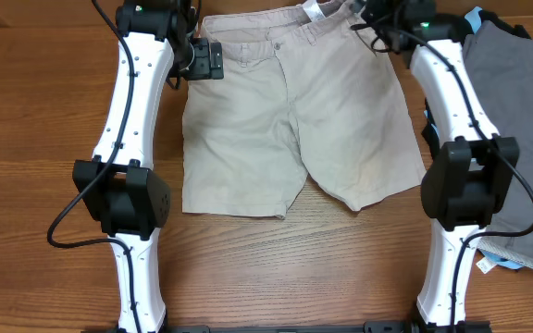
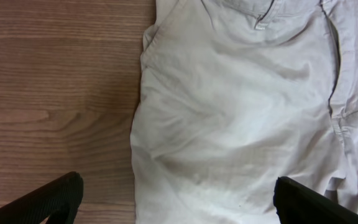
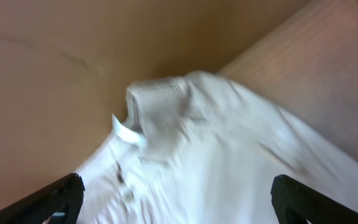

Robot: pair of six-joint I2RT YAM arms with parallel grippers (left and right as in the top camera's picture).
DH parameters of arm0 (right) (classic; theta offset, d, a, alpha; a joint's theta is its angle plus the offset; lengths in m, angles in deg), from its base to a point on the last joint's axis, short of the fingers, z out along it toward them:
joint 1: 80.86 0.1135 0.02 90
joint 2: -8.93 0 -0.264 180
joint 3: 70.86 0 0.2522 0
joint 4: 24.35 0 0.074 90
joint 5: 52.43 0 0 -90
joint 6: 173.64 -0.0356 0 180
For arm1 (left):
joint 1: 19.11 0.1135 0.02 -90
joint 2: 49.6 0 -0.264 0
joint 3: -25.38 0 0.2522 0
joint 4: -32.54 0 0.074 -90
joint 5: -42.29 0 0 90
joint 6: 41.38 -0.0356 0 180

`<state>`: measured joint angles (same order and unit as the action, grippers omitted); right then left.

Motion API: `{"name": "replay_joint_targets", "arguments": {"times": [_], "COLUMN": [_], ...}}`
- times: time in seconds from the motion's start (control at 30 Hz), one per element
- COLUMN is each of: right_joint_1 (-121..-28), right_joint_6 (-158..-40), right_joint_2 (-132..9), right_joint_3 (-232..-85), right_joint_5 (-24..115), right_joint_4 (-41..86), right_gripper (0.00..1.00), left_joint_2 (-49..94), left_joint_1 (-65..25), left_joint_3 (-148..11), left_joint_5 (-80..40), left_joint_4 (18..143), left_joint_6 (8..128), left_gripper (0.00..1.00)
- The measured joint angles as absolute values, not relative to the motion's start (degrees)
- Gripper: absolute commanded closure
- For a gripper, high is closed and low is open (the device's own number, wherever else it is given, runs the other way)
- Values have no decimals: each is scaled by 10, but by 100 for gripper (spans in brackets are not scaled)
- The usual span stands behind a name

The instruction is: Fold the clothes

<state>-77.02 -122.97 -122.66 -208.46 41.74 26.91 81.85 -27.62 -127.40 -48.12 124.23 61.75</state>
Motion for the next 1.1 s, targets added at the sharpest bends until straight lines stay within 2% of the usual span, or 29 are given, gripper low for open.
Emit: {"name": "replay_joint_targets", "arguments": {"times": [0.23,0.37,0.47,0.7,0.9,1.1], "right_joint_1": [-749,-692,-648,-569,-572,-572], "right_joint_6": [-1173,-1125,-1104,-1083,-1080,-1074], "right_joint_2": [-1218,-1217,-1216,-1216,-1216,-1214], "right_joint_3": [-2088,-2075,-2047,-1940,-1883,-1870], "right_joint_5": [496,511,502,434,422,434], "right_joint_4": [441,484,486,465,457,518], "right_gripper": [0,12,16,16,15,12], "left_joint_2": [819,819,819,819,819,819], "left_joint_1": [-271,-255,-238,-200,-194,-194], "left_joint_3": [-1282,-1326,-1368,-1411,-1411,-1411], "left_joint_5": [-486,-488,-488,-490,-493,-493], "left_joint_4": [1254,1279,1293,1317,1323,1323], "left_joint_6": [602,600,600,600,592,589], "left_gripper": [0,0,0,0,0,0]}}
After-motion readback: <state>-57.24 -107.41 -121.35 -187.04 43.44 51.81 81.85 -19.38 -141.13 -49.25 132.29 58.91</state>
